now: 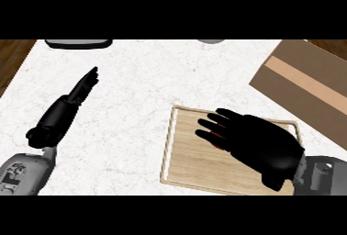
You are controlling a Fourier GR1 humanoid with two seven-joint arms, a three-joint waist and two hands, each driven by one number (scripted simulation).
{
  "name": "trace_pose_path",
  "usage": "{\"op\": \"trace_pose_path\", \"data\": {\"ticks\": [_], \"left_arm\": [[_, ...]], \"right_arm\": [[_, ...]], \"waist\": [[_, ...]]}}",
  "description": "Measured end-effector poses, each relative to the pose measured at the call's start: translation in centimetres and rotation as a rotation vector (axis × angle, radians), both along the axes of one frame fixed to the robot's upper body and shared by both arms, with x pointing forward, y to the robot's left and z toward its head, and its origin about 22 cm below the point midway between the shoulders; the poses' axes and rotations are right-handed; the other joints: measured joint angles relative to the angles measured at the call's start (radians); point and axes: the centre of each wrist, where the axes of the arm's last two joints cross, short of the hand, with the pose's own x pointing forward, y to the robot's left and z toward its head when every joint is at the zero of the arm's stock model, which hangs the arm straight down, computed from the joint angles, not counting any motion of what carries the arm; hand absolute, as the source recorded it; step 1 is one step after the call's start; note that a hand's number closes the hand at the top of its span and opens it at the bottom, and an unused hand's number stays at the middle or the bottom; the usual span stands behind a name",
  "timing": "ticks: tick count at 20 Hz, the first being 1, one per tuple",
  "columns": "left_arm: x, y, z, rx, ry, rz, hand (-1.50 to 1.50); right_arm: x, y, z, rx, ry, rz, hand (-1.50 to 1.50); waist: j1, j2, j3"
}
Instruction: Pick the bell pepper from the tray and place it in the cardboard box
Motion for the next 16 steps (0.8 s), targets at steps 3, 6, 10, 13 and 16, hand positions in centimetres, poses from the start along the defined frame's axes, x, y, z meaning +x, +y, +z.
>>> {"op": "trace_pose_path", "data": {"ticks": [3,6,10,13,16], "left_arm": [[-0.1,0.0,0.0,0.001,-0.002,0.000,0.00],[-0.2,0.2,0.1,0.003,-0.004,0.002,0.00],[0.3,0.1,0.4,0.002,-0.006,0.005,0.00],[-0.3,0.0,-0.3,-0.002,-0.003,0.006,0.00],[-0.7,0.1,-0.6,-0.006,-0.002,0.001,0.00]], "right_arm": [[0.0,0.9,0.2,-0.013,0.009,-0.018,-1.50],[-0.3,0.9,-1.5,-0.036,-0.012,-0.039,-1.50],[-0.1,1.5,-2.2,-0.040,-0.048,-0.059,-1.50],[-0.6,1.9,-3.3,-0.046,-0.059,-0.068,-1.50],[-0.2,2.6,-3.9,-0.062,-0.070,-0.072,-1.50]], "waist": [[0.002,0.000,0.000],[0.003,0.001,0.000],[0.003,0.001,0.001],[0.003,0.001,0.001],[0.005,0.001,0.000]]}}
